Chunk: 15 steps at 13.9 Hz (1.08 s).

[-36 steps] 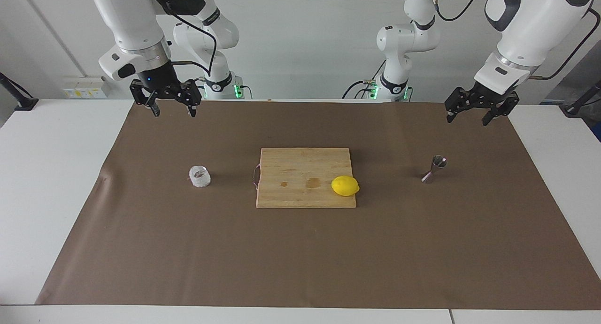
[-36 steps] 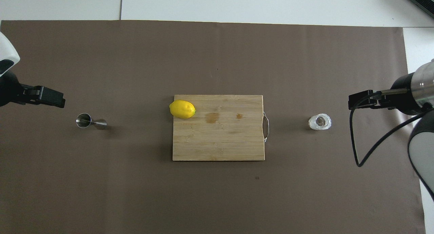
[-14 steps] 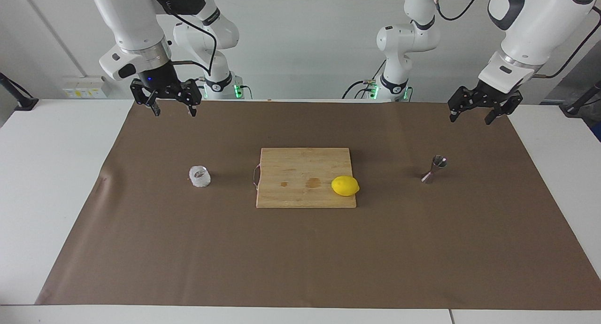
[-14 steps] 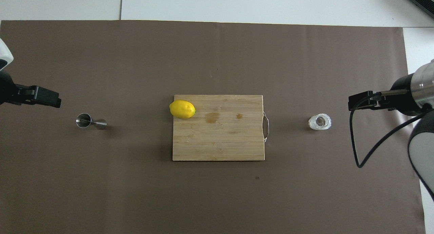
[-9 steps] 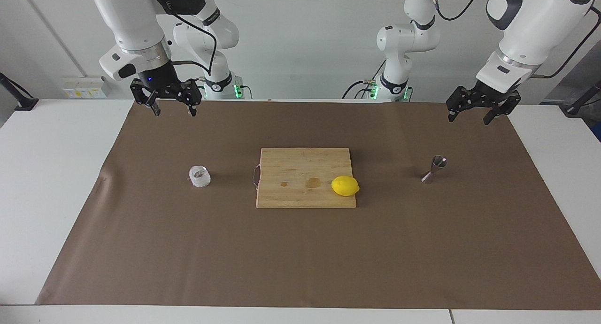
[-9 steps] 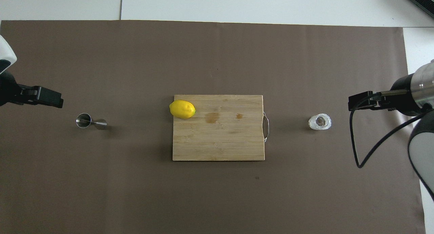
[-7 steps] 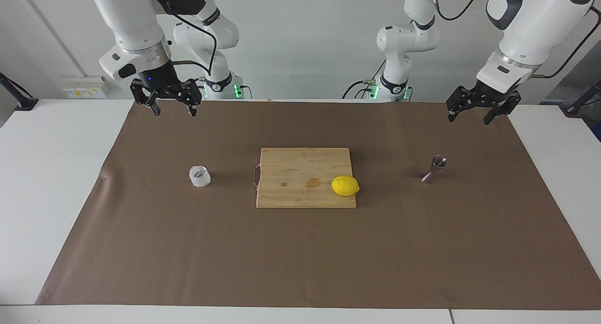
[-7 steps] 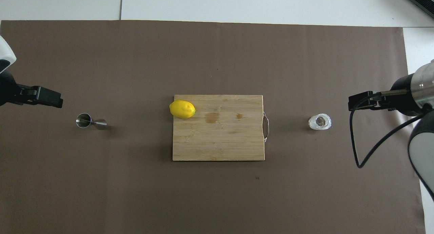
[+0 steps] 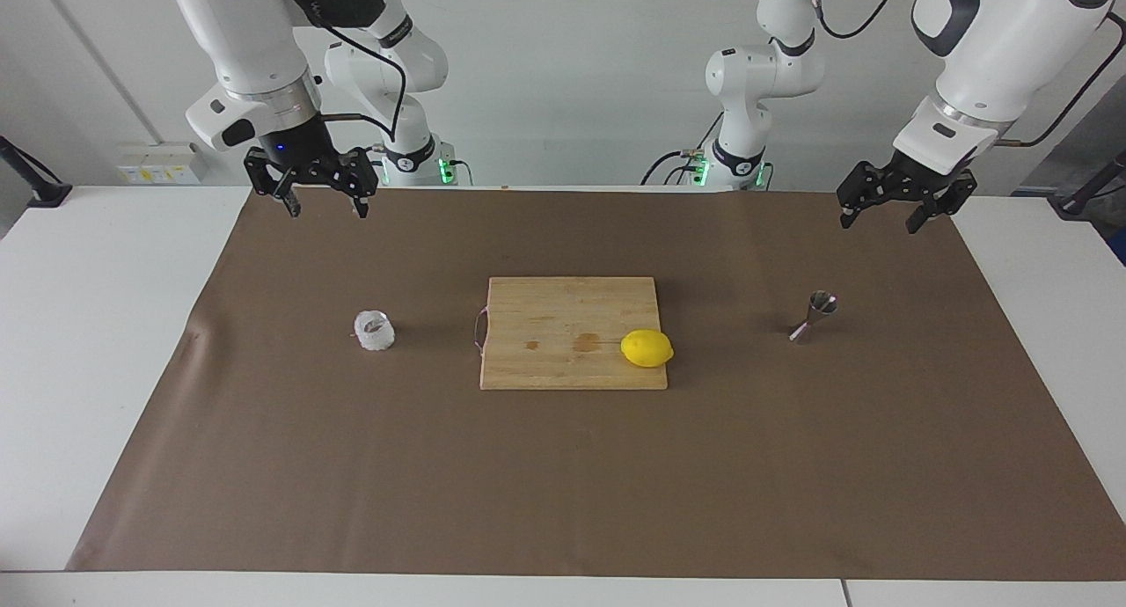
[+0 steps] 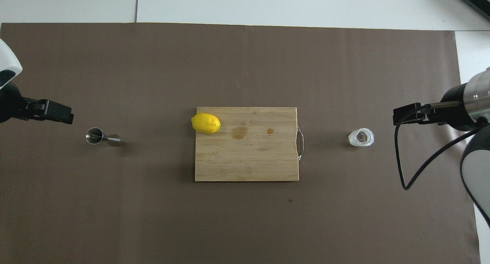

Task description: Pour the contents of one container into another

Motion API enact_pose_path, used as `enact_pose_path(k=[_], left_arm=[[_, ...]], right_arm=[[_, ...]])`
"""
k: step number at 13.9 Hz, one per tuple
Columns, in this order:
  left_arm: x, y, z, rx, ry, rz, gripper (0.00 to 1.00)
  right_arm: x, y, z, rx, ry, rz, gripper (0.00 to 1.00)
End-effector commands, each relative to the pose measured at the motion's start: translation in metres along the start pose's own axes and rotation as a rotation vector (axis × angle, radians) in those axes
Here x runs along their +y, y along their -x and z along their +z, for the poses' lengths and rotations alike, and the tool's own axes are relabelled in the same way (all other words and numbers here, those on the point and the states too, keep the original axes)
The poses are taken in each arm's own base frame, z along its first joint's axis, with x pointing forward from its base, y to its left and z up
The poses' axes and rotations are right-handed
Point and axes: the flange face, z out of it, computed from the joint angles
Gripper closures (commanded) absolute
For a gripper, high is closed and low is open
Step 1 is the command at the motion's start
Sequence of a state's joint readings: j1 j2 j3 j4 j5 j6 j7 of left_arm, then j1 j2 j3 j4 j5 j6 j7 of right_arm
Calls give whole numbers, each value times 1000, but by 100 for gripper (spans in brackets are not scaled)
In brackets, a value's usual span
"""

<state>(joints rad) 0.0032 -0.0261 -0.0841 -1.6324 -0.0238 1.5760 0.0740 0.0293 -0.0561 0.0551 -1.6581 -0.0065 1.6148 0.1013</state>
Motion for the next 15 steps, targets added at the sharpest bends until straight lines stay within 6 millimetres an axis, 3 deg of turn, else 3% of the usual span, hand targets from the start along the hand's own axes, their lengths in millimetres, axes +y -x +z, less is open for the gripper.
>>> enact_pose_path(k=[1,3,6,8,10,11,15], left_arm=[[11,20,9,-17,-13,25,0],[14,19,11,-13,-12,20,0],[1,22,18,-21,33,-15,0],[-22,22,22,-63,150,-95,0],[-48,12,38,-165,270,-183,0],[-64,5,51,-242,341,-271,0],[-91,-3,72,-460,518,-724,0]], right_arm=[[3,5,-4,-5,-14,-24,0],[3,5,-4,-3,-14,-22,0],[3,4,-4,-5,-17,-22,0],[3,4,-4,-4,-17,-22,0],[3,4,-4,-4,-17,-21,0],[3,4,-4,-4,-19,-21,0],[3,4,-4,-5,-19,-22,0]])
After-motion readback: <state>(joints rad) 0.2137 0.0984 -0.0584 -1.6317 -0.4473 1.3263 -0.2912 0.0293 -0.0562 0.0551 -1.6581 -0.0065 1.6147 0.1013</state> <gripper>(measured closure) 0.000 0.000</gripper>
